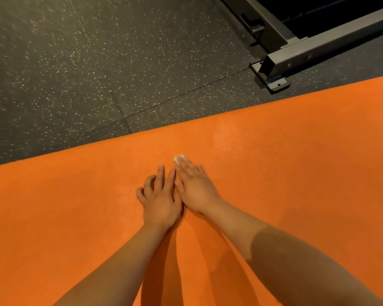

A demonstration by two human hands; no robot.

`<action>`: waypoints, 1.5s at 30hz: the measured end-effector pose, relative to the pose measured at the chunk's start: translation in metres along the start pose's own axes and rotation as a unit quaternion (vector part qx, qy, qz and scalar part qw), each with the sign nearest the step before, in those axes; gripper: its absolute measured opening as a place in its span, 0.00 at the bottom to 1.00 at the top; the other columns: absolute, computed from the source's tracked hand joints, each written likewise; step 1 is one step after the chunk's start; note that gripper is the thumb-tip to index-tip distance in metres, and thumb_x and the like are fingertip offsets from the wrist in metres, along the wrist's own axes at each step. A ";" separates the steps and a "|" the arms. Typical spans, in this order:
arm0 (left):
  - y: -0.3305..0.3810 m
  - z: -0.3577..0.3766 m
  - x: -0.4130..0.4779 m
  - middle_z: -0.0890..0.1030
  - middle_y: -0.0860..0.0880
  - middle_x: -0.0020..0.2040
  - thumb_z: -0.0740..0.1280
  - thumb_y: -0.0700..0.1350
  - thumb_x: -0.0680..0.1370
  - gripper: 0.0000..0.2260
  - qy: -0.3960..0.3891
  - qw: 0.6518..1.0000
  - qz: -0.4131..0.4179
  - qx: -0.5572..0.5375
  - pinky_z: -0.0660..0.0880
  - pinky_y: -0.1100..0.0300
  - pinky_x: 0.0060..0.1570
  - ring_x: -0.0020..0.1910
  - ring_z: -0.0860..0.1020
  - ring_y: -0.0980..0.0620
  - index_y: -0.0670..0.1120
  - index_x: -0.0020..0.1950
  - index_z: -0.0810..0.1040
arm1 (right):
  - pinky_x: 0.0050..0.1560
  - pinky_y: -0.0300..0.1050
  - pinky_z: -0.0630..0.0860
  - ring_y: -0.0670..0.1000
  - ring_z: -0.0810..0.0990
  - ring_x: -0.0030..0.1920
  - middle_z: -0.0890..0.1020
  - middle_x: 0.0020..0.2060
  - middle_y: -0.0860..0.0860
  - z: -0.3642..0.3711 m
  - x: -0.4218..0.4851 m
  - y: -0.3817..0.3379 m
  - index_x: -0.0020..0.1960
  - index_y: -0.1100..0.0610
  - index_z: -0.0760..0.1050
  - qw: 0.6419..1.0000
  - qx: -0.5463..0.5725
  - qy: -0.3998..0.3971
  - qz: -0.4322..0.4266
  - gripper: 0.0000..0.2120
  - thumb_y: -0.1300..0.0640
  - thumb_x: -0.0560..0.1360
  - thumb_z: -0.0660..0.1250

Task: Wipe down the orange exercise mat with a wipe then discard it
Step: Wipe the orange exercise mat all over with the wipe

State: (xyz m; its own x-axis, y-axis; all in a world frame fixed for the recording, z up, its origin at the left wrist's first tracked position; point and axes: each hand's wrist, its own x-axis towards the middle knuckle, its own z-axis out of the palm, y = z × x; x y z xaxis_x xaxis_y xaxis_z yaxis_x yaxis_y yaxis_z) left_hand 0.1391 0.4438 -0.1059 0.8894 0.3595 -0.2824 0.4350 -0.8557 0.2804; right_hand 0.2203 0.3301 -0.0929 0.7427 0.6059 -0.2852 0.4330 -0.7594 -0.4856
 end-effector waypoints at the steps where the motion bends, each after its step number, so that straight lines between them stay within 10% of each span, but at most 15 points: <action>1: -0.001 -0.001 0.002 0.50 0.55 0.82 0.48 0.61 0.83 0.24 0.007 1.000 0.005 -0.001 0.49 0.42 0.69 0.75 0.52 0.47 0.62 0.80 0.55 | 0.80 0.55 0.40 0.44 0.40 0.81 0.46 0.82 0.45 -0.001 0.001 0.003 0.83 0.52 0.49 0.999 -0.027 -0.008 -0.020 0.28 0.50 0.86 0.50; 8: -0.004 -0.014 0.040 0.48 0.52 0.83 0.52 0.60 0.83 0.25 0.013 1.000 0.001 0.010 0.49 0.40 0.71 0.78 0.48 0.44 0.59 0.80 0.54 | 0.80 0.56 0.37 0.46 0.36 0.81 0.42 0.82 0.45 -0.027 0.025 0.050 0.83 0.52 0.45 0.979 -0.030 0.084 0.181 0.30 0.45 0.85 0.49; 16: 0.014 -0.016 0.076 0.44 0.53 0.83 0.50 0.54 0.83 0.26 0.001 1.000 -0.013 -0.018 0.44 0.39 0.74 0.80 0.43 0.45 0.60 0.81 0.50 | 0.80 0.59 0.40 0.44 0.38 0.81 0.43 0.82 0.42 -0.023 0.042 0.036 0.83 0.49 0.45 0.996 -0.086 0.031 0.004 0.30 0.43 0.85 0.49; 22: 0.018 -0.013 0.076 0.42 0.54 0.83 0.48 0.56 0.83 0.26 0.001 1.000 -0.025 -0.019 0.41 0.39 0.74 0.80 0.41 0.47 0.61 0.81 0.46 | 0.80 0.56 0.38 0.46 0.36 0.81 0.41 0.82 0.45 -0.041 0.064 0.063 0.83 0.53 0.43 0.973 -0.029 0.114 0.199 0.30 0.47 0.85 0.50; 29: 0.014 -0.011 0.076 0.39 0.55 0.82 0.45 0.58 0.84 0.25 -0.001 1.000 -0.018 -0.014 0.40 0.39 0.74 0.80 0.39 0.47 0.62 0.81 0.44 | 0.80 0.53 0.38 0.43 0.43 0.81 0.50 0.82 0.44 -0.022 0.074 0.013 0.83 0.51 0.51 0.997 -0.023 0.066 0.016 0.26 0.51 0.86 0.49; 37: 0.016 -0.008 0.079 0.39 0.54 0.82 0.47 0.57 0.83 0.27 -0.003 1.000 -0.025 0.001 0.38 0.38 0.74 0.79 0.38 0.46 0.61 0.81 0.42 | 0.79 0.54 0.37 0.47 0.39 0.81 0.44 0.82 0.46 -0.049 0.103 0.064 0.83 0.54 0.45 0.961 -0.007 0.154 0.228 0.28 0.51 0.86 0.47; 45: 0.006 -0.012 0.078 0.43 0.55 0.82 0.47 0.58 0.81 0.27 0.000 0.999 0.014 -0.039 0.38 0.41 0.74 0.79 0.40 0.49 0.60 0.81 0.49 | 0.80 0.53 0.38 0.45 0.42 0.81 0.49 0.82 0.46 -0.029 0.091 0.028 0.83 0.54 0.49 0.995 0.010 0.085 0.044 0.27 0.55 0.86 0.51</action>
State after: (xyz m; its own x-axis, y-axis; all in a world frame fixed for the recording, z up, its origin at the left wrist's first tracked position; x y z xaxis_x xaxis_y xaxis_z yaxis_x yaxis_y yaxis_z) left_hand 0.2129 0.4710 -0.1154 0.9011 0.3367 -0.2731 0.4202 -0.8334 0.3589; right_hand 0.3145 0.3565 -0.1087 0.8535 0.4872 -0.1850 0.3534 -0.8019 -0.4818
